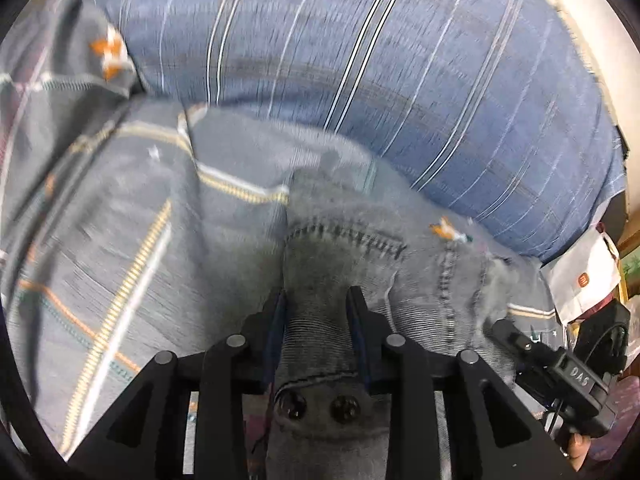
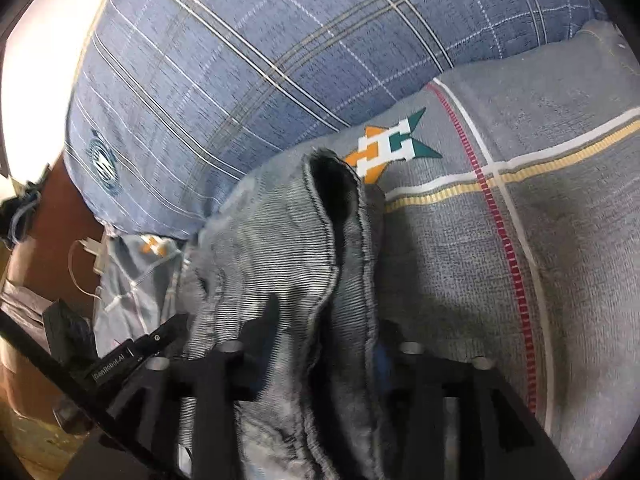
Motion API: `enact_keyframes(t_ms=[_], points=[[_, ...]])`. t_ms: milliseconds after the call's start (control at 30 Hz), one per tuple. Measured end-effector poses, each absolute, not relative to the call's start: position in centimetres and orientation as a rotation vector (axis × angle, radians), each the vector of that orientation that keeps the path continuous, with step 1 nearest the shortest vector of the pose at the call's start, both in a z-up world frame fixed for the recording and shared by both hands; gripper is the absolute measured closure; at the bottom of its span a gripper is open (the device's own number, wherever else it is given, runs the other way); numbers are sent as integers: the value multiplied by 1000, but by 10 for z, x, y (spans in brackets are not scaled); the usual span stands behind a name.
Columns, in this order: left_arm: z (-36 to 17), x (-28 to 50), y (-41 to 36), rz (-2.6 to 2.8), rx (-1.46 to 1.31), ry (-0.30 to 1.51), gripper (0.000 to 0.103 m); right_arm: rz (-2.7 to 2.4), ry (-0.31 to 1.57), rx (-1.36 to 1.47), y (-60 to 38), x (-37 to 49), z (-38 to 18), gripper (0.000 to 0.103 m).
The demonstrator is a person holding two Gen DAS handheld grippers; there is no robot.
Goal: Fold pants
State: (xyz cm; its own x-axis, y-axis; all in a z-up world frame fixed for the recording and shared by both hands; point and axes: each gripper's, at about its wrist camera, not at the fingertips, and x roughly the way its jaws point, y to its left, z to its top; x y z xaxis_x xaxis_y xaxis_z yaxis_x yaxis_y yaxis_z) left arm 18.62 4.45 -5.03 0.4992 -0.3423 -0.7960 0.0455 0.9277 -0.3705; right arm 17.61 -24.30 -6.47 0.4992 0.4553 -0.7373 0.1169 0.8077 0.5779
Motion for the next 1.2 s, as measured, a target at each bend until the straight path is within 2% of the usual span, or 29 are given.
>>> enact_keyframes(t_ms=[67,167,300,400,433,533,600,633,667,767,1033,1133,1200], points=[[-38,178,49,-235,-306,980,69,216,1022,625,-245,170,-58,37],[-18,159,55,-190,-258,882,56,201,991,583,-245,155,-45,37],[-10,123,61,-143,-216,807,52,195,931,517,-239,131,-22,37],[-12,98,67,-127,-179,800,37,211,871,501,-234,104,-8,28],[-16,91,71,-138,-195,816,36,212,866,497,-233,96,-7,23],[-27,81,74,-164,-211,864,36,218,892,487,-229,78,-15,23],[-32,81,68,-187,-197,887,36,245,928,513,-228,76,-25,30],[-35,83,64,-204,-193,905,36,251,931,534,-229,76,-28,46],[-37,82,62,-216,-191,914,36,252,927,540,-231,77,-28,55],[-43,77,52,-215,-144,906,36,296,912,564,-232,76,-24,56],[-57,82,45,-211,-131,940,38,264,1043,588,-231,89,-57,56],[-63,84,38,-213,-108,960,42,229,1070,575,-227,97,-68,56],[-65,83,34,-209,-90,956,43,224,1085,558,-224,101,-72,79]])
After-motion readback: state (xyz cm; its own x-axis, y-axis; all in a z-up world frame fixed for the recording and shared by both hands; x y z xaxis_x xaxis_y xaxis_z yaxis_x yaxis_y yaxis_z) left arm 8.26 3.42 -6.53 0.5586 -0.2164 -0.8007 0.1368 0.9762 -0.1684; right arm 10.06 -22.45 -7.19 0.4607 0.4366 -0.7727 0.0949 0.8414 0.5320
